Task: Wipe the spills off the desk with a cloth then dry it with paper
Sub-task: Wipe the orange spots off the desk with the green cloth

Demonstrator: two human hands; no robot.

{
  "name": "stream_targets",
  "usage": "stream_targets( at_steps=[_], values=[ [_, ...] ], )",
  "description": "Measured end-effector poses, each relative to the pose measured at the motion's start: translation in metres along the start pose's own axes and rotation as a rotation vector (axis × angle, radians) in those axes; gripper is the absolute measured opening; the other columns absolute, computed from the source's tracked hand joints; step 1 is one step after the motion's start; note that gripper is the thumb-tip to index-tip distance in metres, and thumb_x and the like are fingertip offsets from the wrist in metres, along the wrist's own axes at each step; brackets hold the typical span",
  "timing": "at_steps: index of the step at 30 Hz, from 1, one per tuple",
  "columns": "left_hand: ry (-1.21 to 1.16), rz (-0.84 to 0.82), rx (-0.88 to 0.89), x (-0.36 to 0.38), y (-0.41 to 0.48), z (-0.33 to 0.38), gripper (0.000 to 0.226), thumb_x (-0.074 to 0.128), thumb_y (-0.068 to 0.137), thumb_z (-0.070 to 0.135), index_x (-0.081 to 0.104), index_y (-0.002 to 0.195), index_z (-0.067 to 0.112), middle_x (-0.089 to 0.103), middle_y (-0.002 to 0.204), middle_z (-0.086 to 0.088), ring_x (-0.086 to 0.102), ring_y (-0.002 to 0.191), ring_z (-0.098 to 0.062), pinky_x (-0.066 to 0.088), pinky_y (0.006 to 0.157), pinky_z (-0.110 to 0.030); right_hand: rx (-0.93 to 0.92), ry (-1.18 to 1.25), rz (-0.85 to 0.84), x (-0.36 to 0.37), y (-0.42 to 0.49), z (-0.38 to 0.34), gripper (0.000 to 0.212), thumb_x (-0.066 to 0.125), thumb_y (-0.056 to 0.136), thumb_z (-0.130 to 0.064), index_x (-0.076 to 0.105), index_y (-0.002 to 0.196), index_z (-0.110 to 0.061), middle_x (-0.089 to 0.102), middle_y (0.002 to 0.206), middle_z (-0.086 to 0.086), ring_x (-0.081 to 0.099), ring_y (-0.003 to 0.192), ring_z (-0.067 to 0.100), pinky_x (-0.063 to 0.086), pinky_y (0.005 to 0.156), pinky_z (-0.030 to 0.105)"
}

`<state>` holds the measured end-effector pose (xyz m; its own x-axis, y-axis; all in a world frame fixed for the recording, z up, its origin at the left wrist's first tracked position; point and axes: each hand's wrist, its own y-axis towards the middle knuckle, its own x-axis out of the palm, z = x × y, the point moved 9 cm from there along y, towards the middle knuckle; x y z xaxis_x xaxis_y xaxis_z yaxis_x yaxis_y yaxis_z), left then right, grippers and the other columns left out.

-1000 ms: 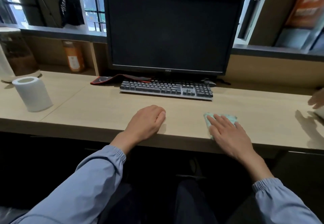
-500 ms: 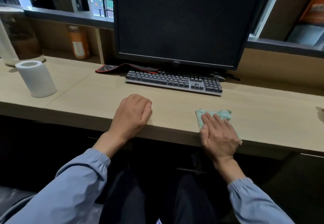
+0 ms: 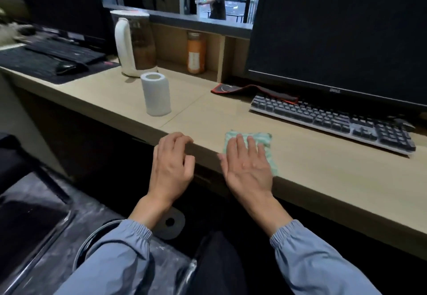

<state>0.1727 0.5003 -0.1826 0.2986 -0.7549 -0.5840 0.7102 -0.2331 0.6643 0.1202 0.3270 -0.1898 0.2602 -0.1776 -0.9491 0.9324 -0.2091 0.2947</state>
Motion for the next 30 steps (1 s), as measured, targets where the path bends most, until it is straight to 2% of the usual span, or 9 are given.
stream_targets(
  at_steps=[2, 5, 7, 9, 11, 14, 16, 21, 30],
  values=[
    [-0.011, 0.002, -0.070, -0.010, -0.003, -0.025, 0.039, 0.048, 0.085, 0.017, 0.063, 0.120, 0.009, 0.059, 0.123, -0.009, 0.055, 0.116, -0.029, 0.045, 0.102, -0.048, -0.115, -0.037, -0.057, 0.001, 0.015, -0.033, 0.064, 0.028, 0.106, -0.048, 0.042, 0.146, 0.001, 0.045, 0.149, 0.029, 0.041, 0.137, 0.051, 0.033, 0.112, 0.062],
    [-0.042, -0.003, -0.136, -0.022, -0.007, -0.050, 0.038, 0.047, 0.084, 0.013, 0.061, 0.120, 0.010, 0.057, 0.121, -0.006, 0.056, 0.114, -0.027, 0.048, 0.100, -0.051, -0.255, -0.003, -0.155, -0.003, 0.030, -0.065, 0.076, 0.036, 0.102, -0.042, 0.009, 0.159, 0.000, 0.009, 0.165, 0.028, 0.006, 0.152, 0.049, 0.011, 0.122, 0.060],
    [-0.056, -0.008, -0.155, -0.026, -0.011, -0.060, 0.037, 0.049, 0.085, 0.011, 0.060, 0.120, 0.010, 0.057, 0.120, -0.004, 0.056, 0.113, -0.026, 0.049, 0.098, -0.053, -0.295, 0.035, -0.258, -0.008, 0.035, -0.066, 0.075, 0.036, 0.104, -0.030, -0.005, 0.160, -0.004, -0.008, 0.167, 0.025, -0.008, 0.153, 0.045, 0.002, 0.124, 0.056],
    [-0.067, -0.020, -0.160, -0.028, -0.015, -0.066, 0.035, 0.050, 0.086, 0.009, 0.059, 0.120, 0.012, 0.055, 0.120, -0.001, 0.056, 0.113, -0.023, 0.050, 0.097, -0.053, -0.351, -0.001, -0.311, -0.010, 0.037, -0.060, 0.072, 0.032, 0.103, -0.010, -0.011, 0.161, -0.010, -0.013, 0.168, 0.020, -0.010, 0.154, 0.041, 0.004, 0.125, 0.052],
    [-0.086, -0.028, -0.166, -0.027, -0.016, -0.071, 0.034, 0.051, 0.087, 0.009, 0.058, 0.120, 0.013, 0.054, 0.120, 0.001, 0.056, 0.113, -0.022, 0.050, 0.097, -0.053, -0.396, -0.067, -0.284, -0.014, 0.040, -0.055, 0.074, 0.030, 0.101, -0.002, -0.012, 0.161, -0.015, -0.010, 0.169, 0.015, -0.005, 0.156, 0.037, 0.010, 0.125, 0.048],
    [-0.107, -0.029, -0.180, -0.023, -0.016, -0.075, 0.034, 0.052, 0.086, 0.010, 0.058, 0.120, 0.014, 0.054, 0.119, 0.003, 0.057, 0.112, -0.022, 0.051, 0.096, -0.052, -0.415, -0.138, -0.186, -0.014, 0.045, -0.064, 0.069, 0.027, 0.102, -0.004, -0.008, 0.161, -0.012, -0.002, 0.169, 0.020, 0.002, 0.155, 0.040, 0.008, 0.125, 0.049],
    [-0.115, -0.024, -0.186, -0.020, -0.015, -0.076, 0.035, 0.053, 0.086, 0.010, 0.058, 0.120, 0.015, 0.054, 0.119, 0.003, 0.058, 0.112, -0.022, 0.051, 0.096, -0.052, -0.378, -0.134, -0.150, -0.009, 0.051, -0.079, 0.064, 0.025, 0.102, -0.006, -0.002, 0.160, -0.006, 0.002, 0.166, 0.027, 0.004, 0.153, 0.047, 0.008, 0.125, 0.053],
    [-0.106, -0.018, -0.229, -0.018, -0.012, -0.081, 0.036, 0.051, 0.086, 0.013, 0.059, 0.120, 0.014, 0.057, 0.120, 0.001, 0.058, 0.112, -0.022, 0.051, 0.097, -0.052, -0.276, -0.090, -0.024, -0.004, 0.078, -0.123, 0.052, 0.024, 0.105, -0.016, 0.017, 0.155, 0.001, 0.020, 0.159, 0.035, 0.020, 0.145, 0.057, 0.023, 0.117, 0.061],
    [-0.047, -0.053, -0.272, -0.026, -0.007, -0.086, 0.045, 0.048, 0.085, 0.015, 0.061, 0.128, 0.013, 0.061, 0.127, -0.004, 0.057, 0.119, -0.025, 0.049, 0.103, -0.052, -0.238, -0.066, 0.065, 0.000, 0.086, -0.143, 0.049, 0.023, 0.103, -0.016, 0.029, 0.149, 0.002, 0.034, 0.152, 0.038, 0.033, 0.140, 0.058, 0.033, 0.112, 0.060]
  ],
)
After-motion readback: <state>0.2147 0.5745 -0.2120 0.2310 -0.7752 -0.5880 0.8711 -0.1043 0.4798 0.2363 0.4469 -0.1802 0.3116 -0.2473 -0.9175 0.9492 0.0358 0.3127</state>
